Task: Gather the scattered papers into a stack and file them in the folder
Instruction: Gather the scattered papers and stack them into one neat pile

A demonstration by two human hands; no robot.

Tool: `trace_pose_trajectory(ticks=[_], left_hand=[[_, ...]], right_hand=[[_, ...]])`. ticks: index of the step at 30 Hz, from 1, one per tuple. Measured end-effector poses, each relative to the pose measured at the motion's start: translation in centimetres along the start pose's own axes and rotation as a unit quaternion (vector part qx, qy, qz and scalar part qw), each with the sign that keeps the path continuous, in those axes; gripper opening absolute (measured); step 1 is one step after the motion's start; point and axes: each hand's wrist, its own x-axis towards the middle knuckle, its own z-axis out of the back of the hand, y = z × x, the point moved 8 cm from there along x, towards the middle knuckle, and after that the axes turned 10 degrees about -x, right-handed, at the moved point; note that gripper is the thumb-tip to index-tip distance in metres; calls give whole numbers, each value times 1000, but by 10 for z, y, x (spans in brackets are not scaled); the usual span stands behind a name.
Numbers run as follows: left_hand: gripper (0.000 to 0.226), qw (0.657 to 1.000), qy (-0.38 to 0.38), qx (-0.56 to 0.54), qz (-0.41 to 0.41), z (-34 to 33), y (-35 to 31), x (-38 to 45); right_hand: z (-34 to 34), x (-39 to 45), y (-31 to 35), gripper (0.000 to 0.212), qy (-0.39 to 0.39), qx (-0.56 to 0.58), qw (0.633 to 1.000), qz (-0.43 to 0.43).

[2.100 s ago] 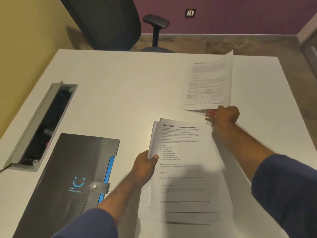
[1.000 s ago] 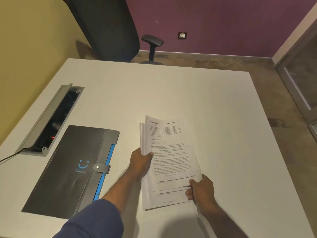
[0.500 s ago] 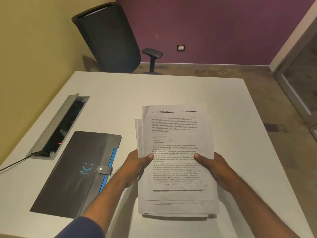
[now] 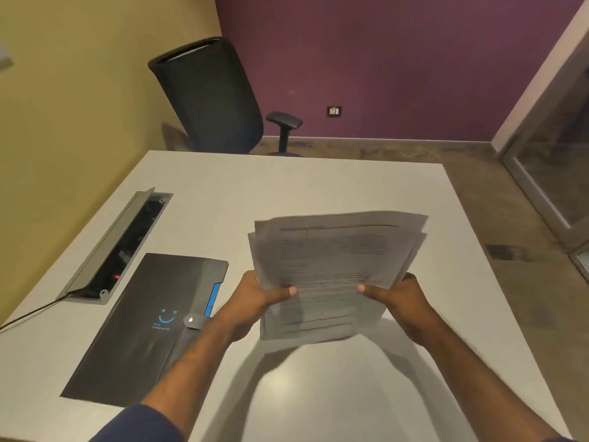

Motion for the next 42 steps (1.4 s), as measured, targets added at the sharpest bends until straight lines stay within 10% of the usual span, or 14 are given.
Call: trace_pose_trajectory(ticks=[9,19,26,42], left_hand=[[34,997,-2,61,-39,4,0,-4],[13,980,-180,1,-85,1,0,-11],[28,970,-134,-5,-204,-19,-30,-24],[10,977,-201,54,-47,3,52,-30]], right_hand=[[-5,-14,5,32,38,-46,992,108],[-11,-24,26,27,-109,-93,980,140],[-18,-40,48,4,-177,-71,965,179],[-22,-42,-55,14,-157,-45,986,21]])
